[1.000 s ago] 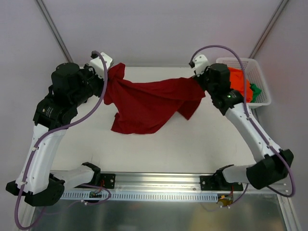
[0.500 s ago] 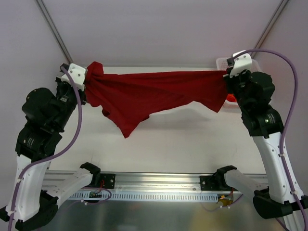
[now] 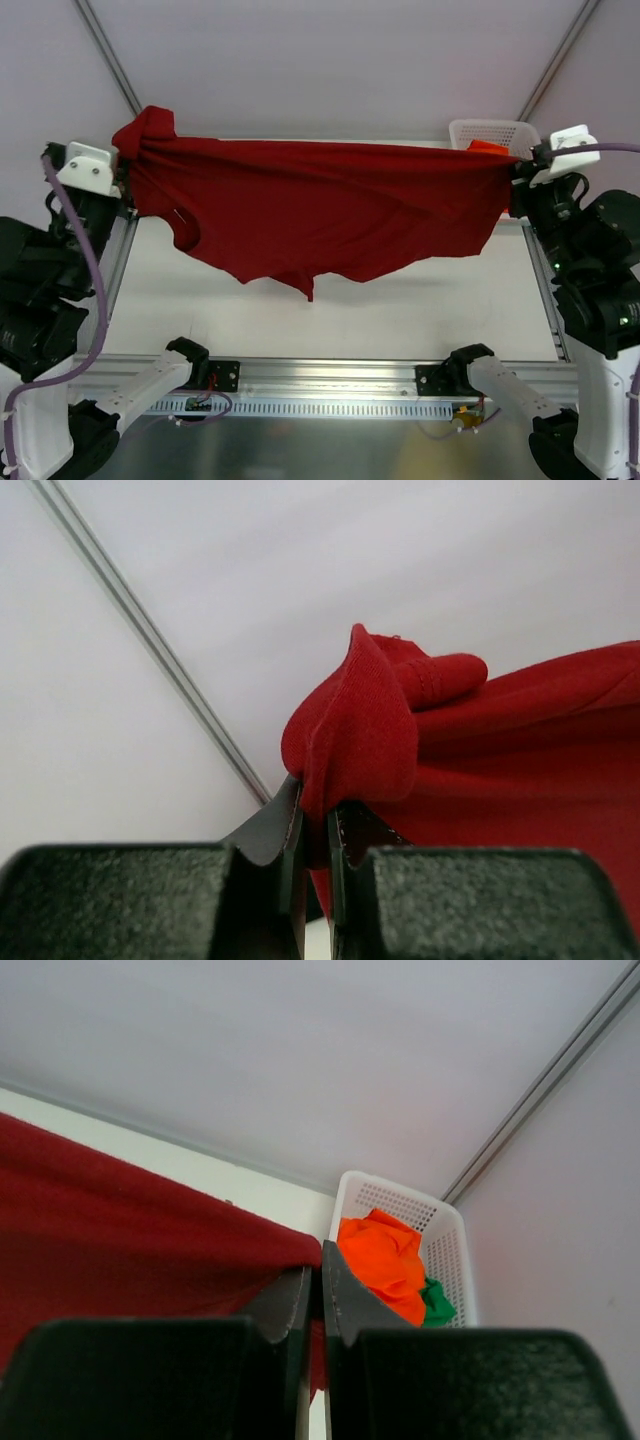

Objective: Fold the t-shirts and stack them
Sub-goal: Flatten the tshirt out

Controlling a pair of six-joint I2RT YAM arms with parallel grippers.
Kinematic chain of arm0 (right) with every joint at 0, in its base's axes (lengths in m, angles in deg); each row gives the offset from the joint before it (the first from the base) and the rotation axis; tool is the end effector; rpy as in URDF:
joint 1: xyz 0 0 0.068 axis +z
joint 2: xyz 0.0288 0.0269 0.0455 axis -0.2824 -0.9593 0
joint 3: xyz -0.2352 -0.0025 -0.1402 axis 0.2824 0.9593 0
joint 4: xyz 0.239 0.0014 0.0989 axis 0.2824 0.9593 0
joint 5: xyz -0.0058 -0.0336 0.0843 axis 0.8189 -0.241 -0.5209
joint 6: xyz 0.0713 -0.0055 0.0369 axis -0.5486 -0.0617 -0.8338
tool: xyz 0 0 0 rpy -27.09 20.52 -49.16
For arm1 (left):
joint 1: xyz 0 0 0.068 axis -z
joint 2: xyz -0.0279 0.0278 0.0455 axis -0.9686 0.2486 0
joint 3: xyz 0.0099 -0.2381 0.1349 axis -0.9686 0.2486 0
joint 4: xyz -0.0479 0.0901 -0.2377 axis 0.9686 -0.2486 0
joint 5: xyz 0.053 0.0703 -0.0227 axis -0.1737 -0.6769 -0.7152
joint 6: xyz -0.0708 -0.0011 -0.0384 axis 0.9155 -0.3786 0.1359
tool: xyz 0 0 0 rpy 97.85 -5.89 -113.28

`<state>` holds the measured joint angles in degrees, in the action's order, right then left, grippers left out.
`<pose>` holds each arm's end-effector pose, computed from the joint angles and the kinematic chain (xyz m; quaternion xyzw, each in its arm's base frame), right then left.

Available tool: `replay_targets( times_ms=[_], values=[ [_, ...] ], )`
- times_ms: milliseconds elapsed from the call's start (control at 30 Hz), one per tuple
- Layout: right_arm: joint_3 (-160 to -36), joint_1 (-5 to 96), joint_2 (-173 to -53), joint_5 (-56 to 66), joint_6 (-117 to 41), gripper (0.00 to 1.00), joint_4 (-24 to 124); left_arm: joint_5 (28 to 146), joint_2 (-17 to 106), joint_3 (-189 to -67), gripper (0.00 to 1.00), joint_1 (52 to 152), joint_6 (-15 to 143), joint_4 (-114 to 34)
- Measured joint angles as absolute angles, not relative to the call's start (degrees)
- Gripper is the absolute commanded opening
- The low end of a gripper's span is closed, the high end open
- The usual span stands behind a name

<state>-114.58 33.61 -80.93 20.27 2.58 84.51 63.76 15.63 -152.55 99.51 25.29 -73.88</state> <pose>0.1207 0.0274 0.5420 -0.2358 0.6145 -0.1535 0.7370 0.0784 -0.0148 0.5753 0.1517 0.5675 0.0970 0.8034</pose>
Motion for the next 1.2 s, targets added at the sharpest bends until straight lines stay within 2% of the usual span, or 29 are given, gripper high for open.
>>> replay_targets(
  times_ms=[267, 467, 633, 967, 1200],
  values=[
    [-119.3, 33.6, -77.3, 18.9, 2.6, 0.00, 85.3, 68.5, 15.0, -161.4, 0.00, 99.5, 27.3, -73.1],
    [-114.5, 33.6, -73.1, 21.8, 4.4, 0.00, 80.3, 70.7, 15.9, -161.6, 0.00, 99.5, 26.1, -70.3],
    [-110.7, 33.6, -74.0, 25.9, 5.3, 0.00, 77.4, 68.7, 19.9, -160.6, 0.00, 99.5, 21.7, -66.0],
    [-114.2, 33.4, -77.7, 19.6, 2.0, 0.00, 86.1, 67.9, 19.3, -152.5, 0.00, 99.5, 21.3, -69.4],
    [-120.6, 32.9, -76.1, 12.5, 0.3, 0.00, 94.0, 69.4, 14.8, -154.9, 0.00, 99.5, 23.2, -75.5]
  ],
)
